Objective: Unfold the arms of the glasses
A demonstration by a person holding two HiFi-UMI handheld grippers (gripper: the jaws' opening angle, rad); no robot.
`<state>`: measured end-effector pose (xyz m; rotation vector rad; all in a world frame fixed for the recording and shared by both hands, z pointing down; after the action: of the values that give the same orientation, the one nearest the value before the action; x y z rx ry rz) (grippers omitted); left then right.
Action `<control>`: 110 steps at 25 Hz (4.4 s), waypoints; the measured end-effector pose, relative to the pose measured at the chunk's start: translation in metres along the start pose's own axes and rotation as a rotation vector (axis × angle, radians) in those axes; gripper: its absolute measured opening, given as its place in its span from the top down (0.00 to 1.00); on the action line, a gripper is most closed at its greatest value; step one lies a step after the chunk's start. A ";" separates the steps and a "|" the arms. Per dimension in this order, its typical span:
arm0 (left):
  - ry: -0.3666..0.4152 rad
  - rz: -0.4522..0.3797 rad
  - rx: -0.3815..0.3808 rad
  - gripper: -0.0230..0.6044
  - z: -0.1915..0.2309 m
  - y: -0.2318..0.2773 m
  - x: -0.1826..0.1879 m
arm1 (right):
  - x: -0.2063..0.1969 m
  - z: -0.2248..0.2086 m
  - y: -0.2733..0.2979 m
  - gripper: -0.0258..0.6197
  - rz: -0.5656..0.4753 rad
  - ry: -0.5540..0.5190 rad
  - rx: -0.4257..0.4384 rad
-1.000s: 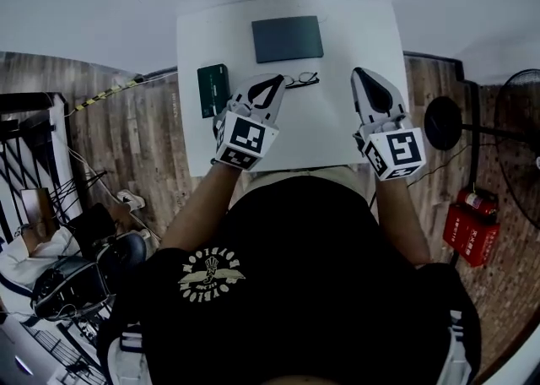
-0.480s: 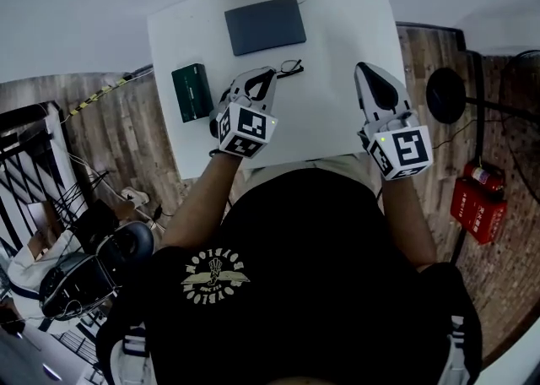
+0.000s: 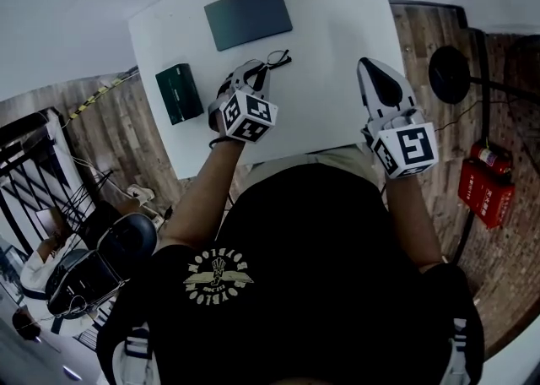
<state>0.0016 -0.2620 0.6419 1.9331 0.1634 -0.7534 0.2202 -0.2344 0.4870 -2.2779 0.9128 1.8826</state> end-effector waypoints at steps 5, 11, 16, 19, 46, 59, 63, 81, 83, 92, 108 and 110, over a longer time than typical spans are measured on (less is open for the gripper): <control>0.061 0.088 -0.003 0.95 -0.004 0.021 -0.008 | -0.003 -0.012 -0.001 0.96 0.006 0.016 -0.008; 0.150 0.198 -0.024 0.89 -0.007 0.044 -0.017 | -0.007 -0.019 0.002 0.96 0.016 0.042 -0.021; 0.239 0.286 -0.052 0.84 -0.013 0.058 -0.023 | -0.006 -0.026 0.000 0.96 0.014 0.054 -0.038; 0.274 0.313 -0.049 0.83 -0.015 0.064 -0.025 | -0.005 -0.030 -0.003 0.96 0.009 0.061 -0.052; 0.183 0.217 0.048 0.93 0.007 0.046 -0.011 | 0.022 -0.017 -0.026 0.96 -0.055 0.035 -0.058; -0.273 -0.135 0.124 0.93 0.026 -0.024 -0.014 | 0.027 0.025 -0.024 0.96 -0.068 -0.014 0.008; -0.385 -0.227 0.179 0.93 0.040 -0.061 -0.010 | 0.030 0.039 -0.026 0.96 -0.074 -0.028 0.027; -0.537 -0.629 0.324 0.93 0.080 -0.212 0.028 | 0.041 0.095 -0.029 0.96 -0.125 -0.068 0.092; -0.540 -0.676 0.320 0.93 0.081 -0.229 0.032 | 0.044 0.103 -0.028 0.96 -0.130 -0.071 0.104; -0.462 -0.753 0.303 0.93 0.067 -0.279 0.034 | 0.064 0.177 -0.021 0.96 -0.158 -0.110 0.260; -0.527 -0.863 0.222 0.93 0.041 -0.331 0.026 | 0.019 0.273 -0.011 0.87 0.007 -0.271 0.450; -0.523 -0.867 0.210 0.93 0.036 -0.334 0.026 | 0.014 0.276 -0.011 0.86 0.017 -0.302 0.434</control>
<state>-0.1352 -0.1384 0.3600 1.7487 0.6357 -1.8764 -0.0169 -0.1213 0.3995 -1.6924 1.1551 1.7534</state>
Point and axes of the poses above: the fingertips, and each gripper's own axes: y forward along the fingers, z to its left, x out of its top, the point moved 6 cm from there along -y, backward along the fingers, and after that the axes turned 10 degrees about y, right-handed, at the moved point
